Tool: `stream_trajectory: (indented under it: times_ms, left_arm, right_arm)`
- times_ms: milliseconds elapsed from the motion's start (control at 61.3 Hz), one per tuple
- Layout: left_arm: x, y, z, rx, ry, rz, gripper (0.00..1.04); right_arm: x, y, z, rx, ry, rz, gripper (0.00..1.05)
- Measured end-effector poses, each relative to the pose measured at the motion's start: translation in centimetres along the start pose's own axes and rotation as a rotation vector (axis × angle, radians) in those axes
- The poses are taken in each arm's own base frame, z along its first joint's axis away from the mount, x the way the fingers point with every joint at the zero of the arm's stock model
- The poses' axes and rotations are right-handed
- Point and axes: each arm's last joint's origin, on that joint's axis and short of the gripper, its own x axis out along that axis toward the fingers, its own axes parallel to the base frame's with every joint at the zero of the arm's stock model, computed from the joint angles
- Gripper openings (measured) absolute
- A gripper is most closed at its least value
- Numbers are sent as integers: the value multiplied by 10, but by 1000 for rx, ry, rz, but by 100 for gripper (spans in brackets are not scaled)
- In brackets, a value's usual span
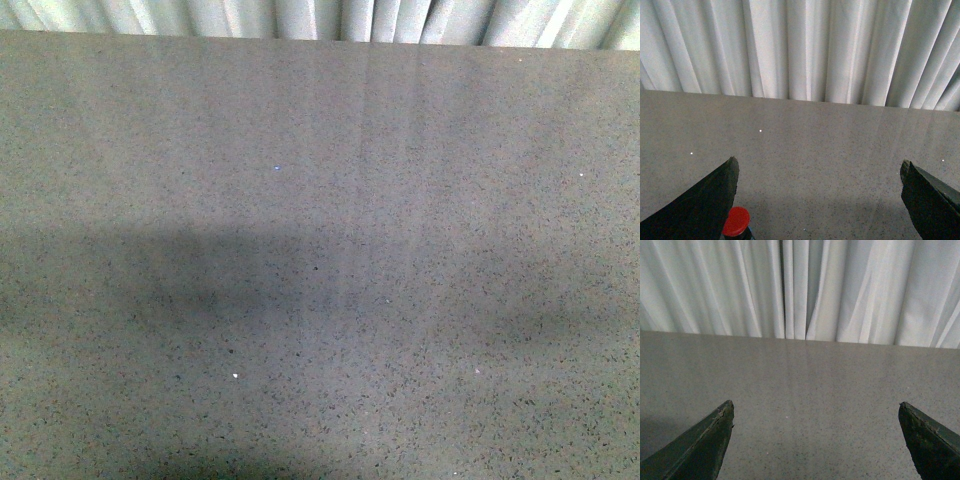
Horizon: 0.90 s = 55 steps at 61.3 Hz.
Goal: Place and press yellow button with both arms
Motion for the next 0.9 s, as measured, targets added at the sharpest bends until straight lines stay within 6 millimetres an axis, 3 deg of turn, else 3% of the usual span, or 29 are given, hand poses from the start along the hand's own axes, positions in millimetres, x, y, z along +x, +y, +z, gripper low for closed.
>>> stream_trajectory:
  times_ms: [588,669,718,767,898]
  left_arm:
    - [0,0,0,0,0,0,96]
    - [1,-3,2,-99,248,-154,96]
    - [8,-8,8,-193,428,-232,96]
    - [20,-10,14,-244,496,-235,96]
    - [58,-1,29,-266,487,-149,96]
  right_arm:
    - [0,0,0,0,0,0,96]
    - [0,0,0,0,0,-1,96]
    - [0,0,0,0,0,2,96]
    - [0,0,0,0,0,2,96]
    - [0,0,0,0,0,1,96]
